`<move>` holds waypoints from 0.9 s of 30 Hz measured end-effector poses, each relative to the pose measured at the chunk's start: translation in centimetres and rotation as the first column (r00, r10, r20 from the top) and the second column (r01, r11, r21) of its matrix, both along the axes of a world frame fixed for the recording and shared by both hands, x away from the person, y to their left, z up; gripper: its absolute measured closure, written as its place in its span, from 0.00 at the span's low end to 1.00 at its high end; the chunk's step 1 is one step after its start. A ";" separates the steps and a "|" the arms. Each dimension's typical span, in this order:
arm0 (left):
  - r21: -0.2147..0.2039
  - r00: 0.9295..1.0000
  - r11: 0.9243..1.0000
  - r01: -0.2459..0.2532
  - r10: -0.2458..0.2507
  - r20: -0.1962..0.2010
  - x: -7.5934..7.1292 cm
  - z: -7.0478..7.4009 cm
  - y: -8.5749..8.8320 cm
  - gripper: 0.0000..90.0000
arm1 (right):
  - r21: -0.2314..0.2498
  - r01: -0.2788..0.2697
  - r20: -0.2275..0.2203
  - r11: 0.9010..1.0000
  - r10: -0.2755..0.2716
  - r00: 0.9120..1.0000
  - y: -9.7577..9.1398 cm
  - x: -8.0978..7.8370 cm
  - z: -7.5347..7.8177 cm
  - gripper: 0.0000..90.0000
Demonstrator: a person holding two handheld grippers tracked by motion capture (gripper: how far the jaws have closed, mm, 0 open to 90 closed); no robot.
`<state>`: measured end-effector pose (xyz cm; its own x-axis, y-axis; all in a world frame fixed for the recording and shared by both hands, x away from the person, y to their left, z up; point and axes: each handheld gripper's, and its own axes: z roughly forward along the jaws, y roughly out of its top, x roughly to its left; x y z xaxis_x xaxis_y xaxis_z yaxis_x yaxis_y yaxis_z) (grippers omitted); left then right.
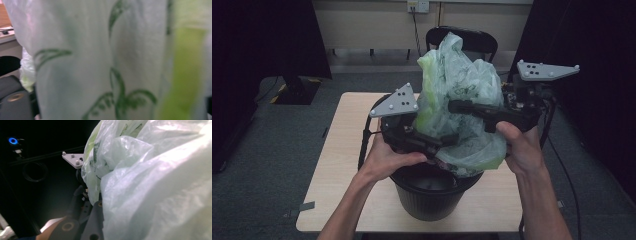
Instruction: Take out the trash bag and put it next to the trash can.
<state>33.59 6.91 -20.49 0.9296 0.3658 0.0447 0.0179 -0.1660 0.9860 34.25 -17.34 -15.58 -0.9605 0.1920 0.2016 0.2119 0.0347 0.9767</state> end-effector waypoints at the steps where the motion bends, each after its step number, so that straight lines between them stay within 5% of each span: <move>1: 0.002 1.000 1.000 -0.008 0.008 0.013 0.0 -0.1 -0.1 0.23 | 0.005 -0.009 -0.005 1.000 0.009 1.000 0.0 0.0 -0.1 0.98; 5: 0.010 1.000 1.000 0.022 -0.021 -0.010 0.3 -0.3 -0.2 0.50 | 0.005 -0.006 0.000 1.000 0.006 1.000 -0.1 0.0 -0.3 0.98; 10: 0.033 1.000 0.999 0.012 -0.013 0.012 0.1 -0.5 -0.4 0.85 | 0.000 0.009 0.003 1.000 -0.009 1.000 -0.2 0.2 -0.6 0.97; 12: 0.065 1.000 0.998 0.016 -0.017 0.005 0.1 -0.5 -0.5 0.93 | 0.001 0.026 0.014 1.000 -0.026 1.000 -0.2 0.2 -0.7 0.87; 15: 0.065 1.000 0.998 0.018 -0.017 -0.021 0.4 -0.7 -0.4 0.96 | 0.008 0.068 0.039 0.998 -0.068 0.997 -0.3 -0.1 -0.7 0.67; 20: 0.014 0.998 1.000 0.006 -0.005 -0.058 1.0 -1.0 0.2 0.97 | -0.030 0.195 0.101 0.980 -0.191 0.976 -0.4 -0.9 -0.7 0.37; 24: -0.002 0.997 1.000 0.005 -0.005 -0.078 1.4 -0.9 0.9 0.97 | -0.027 0.278 0.103 0.960 -0.274 0.956 -1.3 -1.1 -1.1 0.28; 27: -0.009 0.997 1.000 -0.003 0.002 -0.080 1.4 -0.7 1.4 0.96 | -0.031 0.299 0.079 0.954 -0.296 0.952 -2.1 -1.0 -1.7 0.27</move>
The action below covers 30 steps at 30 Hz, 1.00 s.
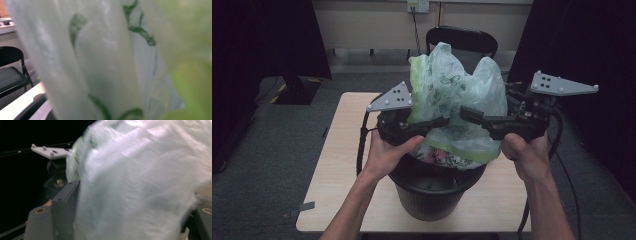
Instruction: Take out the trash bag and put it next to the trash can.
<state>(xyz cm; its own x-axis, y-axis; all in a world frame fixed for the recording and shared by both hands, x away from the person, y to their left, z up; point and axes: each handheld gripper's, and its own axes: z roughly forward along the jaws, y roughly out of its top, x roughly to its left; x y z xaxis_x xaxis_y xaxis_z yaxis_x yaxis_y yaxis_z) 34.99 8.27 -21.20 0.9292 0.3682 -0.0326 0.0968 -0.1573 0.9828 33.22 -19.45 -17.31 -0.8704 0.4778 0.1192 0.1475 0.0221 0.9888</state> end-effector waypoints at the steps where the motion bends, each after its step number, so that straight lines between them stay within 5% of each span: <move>1: -0.001 1.000 1.000 -0.002 0.002 0.000 0.0 0.1 0.1 0.96 | 0.003 0.004 -0.006 1.000 -0.004 1.000 -0.2 0.0 -0.3 0.25; 15: -0.094 1.000 0.996 0.001 -0.002 -0.010 0.1 1.4 2.1 0.97 | -0.017 -0.001 -0.028 1.000 0.001 1.000 0.3 0.2 -3.7 0.26; 23: -0.071 1.000 0.997 -0.013 0.014 0.009 -0.2 1.8 2.5 0.97 | -0.029 0.009 -0.025 1.000 -0.010 1.000 1.0 0.4 -4.3 0.25; 30: -0.080 0.999 0.996 -0.050 0.051 0.009 0.3 1.9 3.5 0.98 | 0.016 0.021 0.002 1.000 -0.021 1.000 0.3 0.2 -3.9 0.22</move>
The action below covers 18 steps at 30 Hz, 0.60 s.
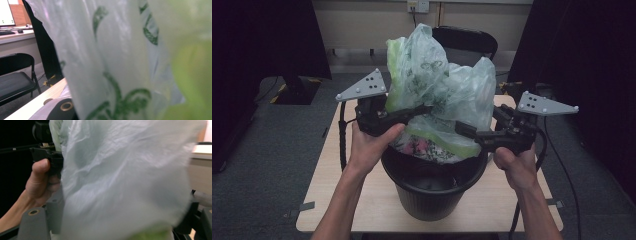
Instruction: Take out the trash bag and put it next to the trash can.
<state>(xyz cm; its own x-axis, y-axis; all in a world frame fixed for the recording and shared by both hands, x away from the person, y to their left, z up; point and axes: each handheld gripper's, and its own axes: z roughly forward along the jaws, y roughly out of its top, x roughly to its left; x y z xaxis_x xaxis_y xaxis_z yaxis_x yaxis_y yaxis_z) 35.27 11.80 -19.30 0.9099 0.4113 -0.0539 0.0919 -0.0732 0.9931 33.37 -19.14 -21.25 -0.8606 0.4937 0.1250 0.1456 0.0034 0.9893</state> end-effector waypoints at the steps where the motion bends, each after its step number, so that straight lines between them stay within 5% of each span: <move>1: -0.004 1.000 1.000 -0.006 0.006 -0.003 0.1 0.0 0.2 0.98 | 0.004 0.004 0.002 1.000 -0.004 1.000 -0.1 -0.1 0.1 0.22; 7: -0.019 0.999 0.999 -0.036 0.036 -0.015 0.6 0.1 1.3 0.98 | 0.026 0.017 0.011 1.000 -0.017 1.000 -0.9 -0.3 0.2 0.20; 18: -0.047 0.993 0.992 -0.116 0.115 -0.032 1.6 0.1 3.4 0.97 | -0.006 0.018 -0.007 1.000 -0.018 1.000 -0.6 0.1 -0.5 0.22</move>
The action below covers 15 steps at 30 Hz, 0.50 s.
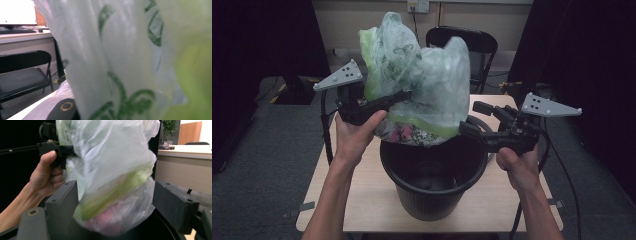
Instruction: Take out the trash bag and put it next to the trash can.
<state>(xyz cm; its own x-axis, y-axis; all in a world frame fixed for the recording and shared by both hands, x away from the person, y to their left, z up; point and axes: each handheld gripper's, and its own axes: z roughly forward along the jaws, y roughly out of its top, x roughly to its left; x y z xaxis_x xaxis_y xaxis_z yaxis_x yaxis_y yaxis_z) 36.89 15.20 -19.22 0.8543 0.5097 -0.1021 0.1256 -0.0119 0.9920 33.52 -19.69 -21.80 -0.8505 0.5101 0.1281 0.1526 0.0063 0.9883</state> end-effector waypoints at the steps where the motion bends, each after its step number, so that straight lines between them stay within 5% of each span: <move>1: -0.010 1.000 1.000 -0.003 0.003 -0.008 0.1 0.0 0.2 0.97 | -0.005 0.000 -0.004 1.000 0.000 1.000 0.1 0.0 -0.1 0.22; 15: -0.043 0.995 0.995 -0.092 0.090 -0.047 1.8 0.1 1.9 0.97 | -0.029 0.002 -0.021 1.000 -0.002 1.000 0.1 0.3 -1.1 0.24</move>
<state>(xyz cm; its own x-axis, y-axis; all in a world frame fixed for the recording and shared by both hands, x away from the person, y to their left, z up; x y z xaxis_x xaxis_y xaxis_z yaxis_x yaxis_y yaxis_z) 38.68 17.08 -19.10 0.7987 0.5790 -0.1638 0.1683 0.0464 0.9847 33.81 -19.57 -22.88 -0.8468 0.5156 0.1310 0.1732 0.0345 0.9843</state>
